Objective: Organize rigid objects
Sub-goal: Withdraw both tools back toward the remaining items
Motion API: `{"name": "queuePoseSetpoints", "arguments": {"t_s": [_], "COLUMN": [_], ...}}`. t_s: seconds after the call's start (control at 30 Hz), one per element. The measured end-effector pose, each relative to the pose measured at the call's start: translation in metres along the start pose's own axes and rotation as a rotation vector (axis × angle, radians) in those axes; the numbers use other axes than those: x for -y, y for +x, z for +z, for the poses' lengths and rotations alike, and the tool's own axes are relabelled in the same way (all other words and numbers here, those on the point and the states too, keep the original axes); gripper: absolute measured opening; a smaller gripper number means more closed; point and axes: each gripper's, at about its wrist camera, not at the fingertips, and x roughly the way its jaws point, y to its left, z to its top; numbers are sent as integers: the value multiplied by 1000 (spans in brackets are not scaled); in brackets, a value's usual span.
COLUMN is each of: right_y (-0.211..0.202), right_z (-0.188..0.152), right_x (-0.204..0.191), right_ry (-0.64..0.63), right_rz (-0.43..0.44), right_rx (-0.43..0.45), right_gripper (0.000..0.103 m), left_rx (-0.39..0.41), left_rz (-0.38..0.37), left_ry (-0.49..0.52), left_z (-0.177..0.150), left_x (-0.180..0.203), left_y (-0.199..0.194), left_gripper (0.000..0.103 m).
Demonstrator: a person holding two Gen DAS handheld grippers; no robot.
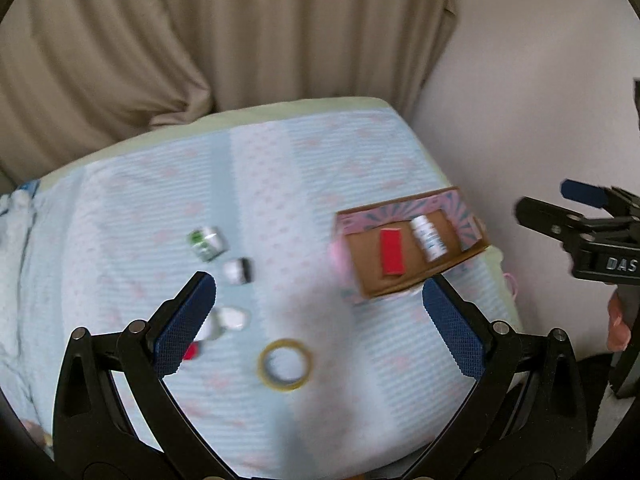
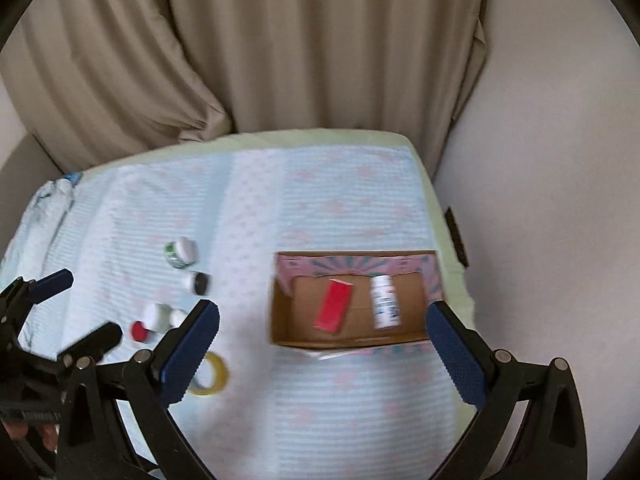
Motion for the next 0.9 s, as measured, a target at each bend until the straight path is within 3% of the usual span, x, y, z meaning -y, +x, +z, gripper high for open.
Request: {"name": "queuePoseSetpoints", "arguments": {"t_s": [0.23, 0.43, 0.67, 0.9], "right_y": [-9, 12, 49, 107], "right_z": [-47, -84, -125, -172], "right_x": [-80, -151, -210, -243], "right_ry": [60, 111, 207, 309], "right_rz": [46, 54, 3, -58], "right_rx": [27, -7, -24, -60], "right_gripper": [103, 103, 103, 103], "left_rx": [7, -14, -70, -134], "left_rz": [46, 46, 3, -55], "left_ry": [3, -11, 37, 107], "left_z": [-46, -82, -121, -151], "left_x": [-111, -194, -255, -272], "left_y": [-31, -34, 3, 76], "left_gripper": [103, 103, 103, 103]}}
